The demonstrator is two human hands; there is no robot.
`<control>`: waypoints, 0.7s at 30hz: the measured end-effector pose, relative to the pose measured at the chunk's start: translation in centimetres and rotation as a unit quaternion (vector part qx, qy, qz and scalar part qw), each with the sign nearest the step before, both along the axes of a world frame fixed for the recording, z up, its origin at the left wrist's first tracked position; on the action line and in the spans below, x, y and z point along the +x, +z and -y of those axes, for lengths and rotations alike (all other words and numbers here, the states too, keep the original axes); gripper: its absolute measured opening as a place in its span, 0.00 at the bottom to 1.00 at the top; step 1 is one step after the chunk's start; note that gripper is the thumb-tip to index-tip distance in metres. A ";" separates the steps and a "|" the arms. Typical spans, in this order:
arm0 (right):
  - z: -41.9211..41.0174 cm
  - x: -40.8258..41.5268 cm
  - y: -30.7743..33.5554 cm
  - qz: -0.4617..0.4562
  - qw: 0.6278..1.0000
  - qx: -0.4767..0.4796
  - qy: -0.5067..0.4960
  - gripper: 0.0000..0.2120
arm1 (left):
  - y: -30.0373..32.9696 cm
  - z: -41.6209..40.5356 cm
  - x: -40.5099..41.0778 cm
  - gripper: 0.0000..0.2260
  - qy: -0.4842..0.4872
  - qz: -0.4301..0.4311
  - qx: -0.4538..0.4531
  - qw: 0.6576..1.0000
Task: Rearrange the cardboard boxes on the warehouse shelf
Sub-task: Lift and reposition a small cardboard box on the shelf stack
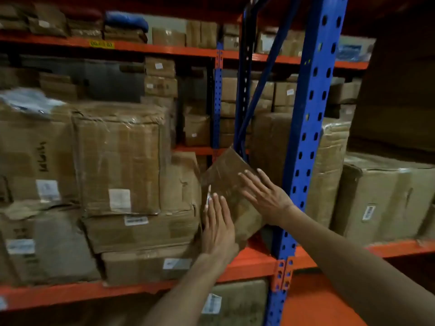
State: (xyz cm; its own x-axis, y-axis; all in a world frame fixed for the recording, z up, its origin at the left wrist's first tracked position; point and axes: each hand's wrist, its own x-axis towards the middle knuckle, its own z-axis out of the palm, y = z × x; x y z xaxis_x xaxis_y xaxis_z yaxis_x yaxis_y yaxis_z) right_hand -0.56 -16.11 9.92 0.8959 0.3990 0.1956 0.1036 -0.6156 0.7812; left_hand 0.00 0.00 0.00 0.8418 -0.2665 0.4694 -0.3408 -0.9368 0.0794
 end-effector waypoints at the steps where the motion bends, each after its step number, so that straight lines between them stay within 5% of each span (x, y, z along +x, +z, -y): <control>1: 0.2 0.7 -0.8 0.012 0.999 -0.031 0.015 0.36 | -1.0 1.1 0.2 0.61 0.029 0.002 0.007 1.000; 5: 0.9 3.1 -4.0 0.053 0.995 -0.053 0.071 0.35 | -3.9 4.4 1.7 0.53 0.081 0.018 -0.045 0.996; 9: 2.1 5.5 -6.5 0.136 0.982 -0.060 0.118 0.39 | -4.9 5.7 3.9 0.24 0.090 0.054 -0.103 0.989; 11: 2.4 6.4 -6.7 0.153 0.976 -0.065 0.141 0.35 | -5.7 5.1 5.4 0.25 0.078 0.039 -0.082 0.993; 14: 2.2 7.0 -7.4 0.157 0.978 -0.040 0.132 0.29 | -6.4 3.4 6.6 0.46 0.056 0.069 -0.036 0.995; 17: 1.9 6.4 -9.9 0.130 0.987 0.043 0.088 0.39 | -6.4 1.2 7.4 0.53 0.013 0.122 0.018 0.992; 21: 1.8 4.2 -13.8 0.056 0.972 0.230 0.008 0.65 | -7.0 0.3 7.3 0.28 -0.059 0.244 0.155 0.955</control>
